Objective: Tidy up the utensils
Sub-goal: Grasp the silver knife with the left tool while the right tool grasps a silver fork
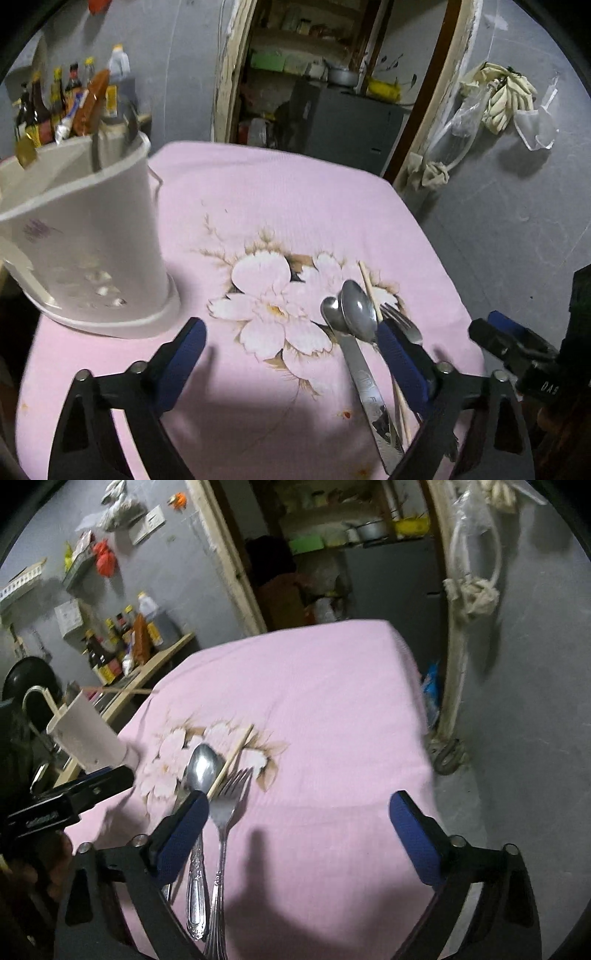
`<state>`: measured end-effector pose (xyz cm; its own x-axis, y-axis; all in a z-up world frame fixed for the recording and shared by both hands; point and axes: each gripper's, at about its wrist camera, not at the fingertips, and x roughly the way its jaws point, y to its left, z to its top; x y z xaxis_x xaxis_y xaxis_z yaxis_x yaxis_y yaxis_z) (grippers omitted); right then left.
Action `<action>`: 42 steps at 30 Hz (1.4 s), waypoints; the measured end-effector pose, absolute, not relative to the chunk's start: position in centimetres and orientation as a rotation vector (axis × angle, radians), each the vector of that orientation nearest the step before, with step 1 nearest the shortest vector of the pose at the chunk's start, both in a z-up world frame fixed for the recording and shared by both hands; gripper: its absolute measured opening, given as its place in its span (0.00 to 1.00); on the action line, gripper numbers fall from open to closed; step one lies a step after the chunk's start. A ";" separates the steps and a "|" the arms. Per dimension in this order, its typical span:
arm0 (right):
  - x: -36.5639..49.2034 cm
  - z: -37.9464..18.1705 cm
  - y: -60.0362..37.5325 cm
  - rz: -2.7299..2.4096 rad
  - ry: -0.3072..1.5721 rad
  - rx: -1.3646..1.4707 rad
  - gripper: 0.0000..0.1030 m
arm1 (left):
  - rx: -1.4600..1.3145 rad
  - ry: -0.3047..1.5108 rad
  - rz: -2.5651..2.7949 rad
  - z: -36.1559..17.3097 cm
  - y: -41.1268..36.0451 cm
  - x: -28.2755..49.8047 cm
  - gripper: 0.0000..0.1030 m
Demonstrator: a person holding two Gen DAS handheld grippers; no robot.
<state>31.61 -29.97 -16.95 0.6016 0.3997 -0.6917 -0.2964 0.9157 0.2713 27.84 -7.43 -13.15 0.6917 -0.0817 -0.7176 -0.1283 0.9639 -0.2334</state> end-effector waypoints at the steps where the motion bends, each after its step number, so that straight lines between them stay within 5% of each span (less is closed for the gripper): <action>1: 31.7 -17.4 -29.5 0.422 0.844 0.129 0.77 | -0.284 0.817 0.021 -13.5 -7.4 28.1 0.84; 8: 32.8 -18.3 -27.5 0.515 0.893 0.120 0.52 | -0.336 0.880 -0.041 -15.6 -7.4 29.7 0.53; 17: 33.3 -18.8 -25.2 0.601 0.930 0.080 0.43 | -0.343 0.878 -0.083 -16.1 -7.5 30.4 0.39; 22: 33.0 -18.6 -25.3 0.599 0.936 0.067 0.17 | -0.329 0.904 -0.143 -16.3 -8.6 31.1 0.31; 30: 33.1 -18.2 -27.0 0.549 0.919 0.048 0.12 | -0.319 0.935 -0.210 -16.5 -9.4 31.8 0.19; 42: 33.7 -18.4 -28.6 0.501 0.938 0.083 0.12 | -0.218 0.957 -0.241 -16.3 -11.2 33.0 0.19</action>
